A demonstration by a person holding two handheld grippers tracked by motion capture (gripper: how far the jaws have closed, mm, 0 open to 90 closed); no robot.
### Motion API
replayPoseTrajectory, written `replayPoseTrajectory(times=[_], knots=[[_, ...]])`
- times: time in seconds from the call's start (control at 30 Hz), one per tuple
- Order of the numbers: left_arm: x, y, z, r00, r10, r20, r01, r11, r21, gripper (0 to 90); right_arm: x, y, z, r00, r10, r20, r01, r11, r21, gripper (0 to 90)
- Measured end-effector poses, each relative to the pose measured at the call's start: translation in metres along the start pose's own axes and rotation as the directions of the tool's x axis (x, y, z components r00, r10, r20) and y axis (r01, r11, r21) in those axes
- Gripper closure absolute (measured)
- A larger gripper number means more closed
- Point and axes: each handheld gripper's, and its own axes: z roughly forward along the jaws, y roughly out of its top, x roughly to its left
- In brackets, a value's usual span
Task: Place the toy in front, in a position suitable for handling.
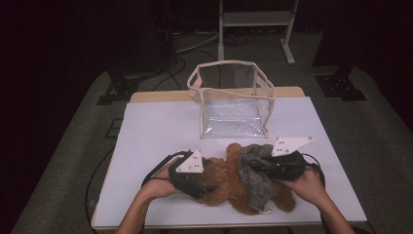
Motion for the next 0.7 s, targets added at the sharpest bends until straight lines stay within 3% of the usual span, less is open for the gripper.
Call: replayPoseTrajectory(times=[0.2, 0.37, 0.47, 0.6, 0.7], knots=[[0.002, 0.0, -0.004, 1.0, 0.008, -0.002, -0.008, 1.0, -0.005, 20.5, -0.002, -0.004, 0.018, 0.9992, 0.024, -0.033, -0.023, 0.999, 0.027, 75.1], [0.006, 0.002, -0.01, 0.9998, -0.01, -0.016, 0.009, 0.9999, -0.011, 9.9, 0.005, -0.019, 0.012, 0.9983, 0.043, -0.041, -0.043, 0.999, -0.005, 75.3], [0.008, 0.0, -0.014, 0.9997, -0.024, -0.01, 0.024, 0.9996, -0.012, 8.3, 0.01, -0.023, 0.007, 0.9985, 0.036, -0.04, -0.037, 0.999, -0.009, 75.4], [0.011, -0.004, -0.014, 0.998, -0.063, 0.001, 0.064, 0.9979, -0.016, 3.8, 0.018, -0.025, 0.003, 0.9993, 0.015, -0.035, -0.015, 1.0, -0.009, 75.5], [0.012, -0.007, -0.013, 0.9961, -0.082, 0.032, 0.083, 0.9963, -0.022, 2.9, 0.023, -0.029, -0.001, 0.999, 0.014, -0.043, -0.015, 1.0, -0.015, 75.5]])
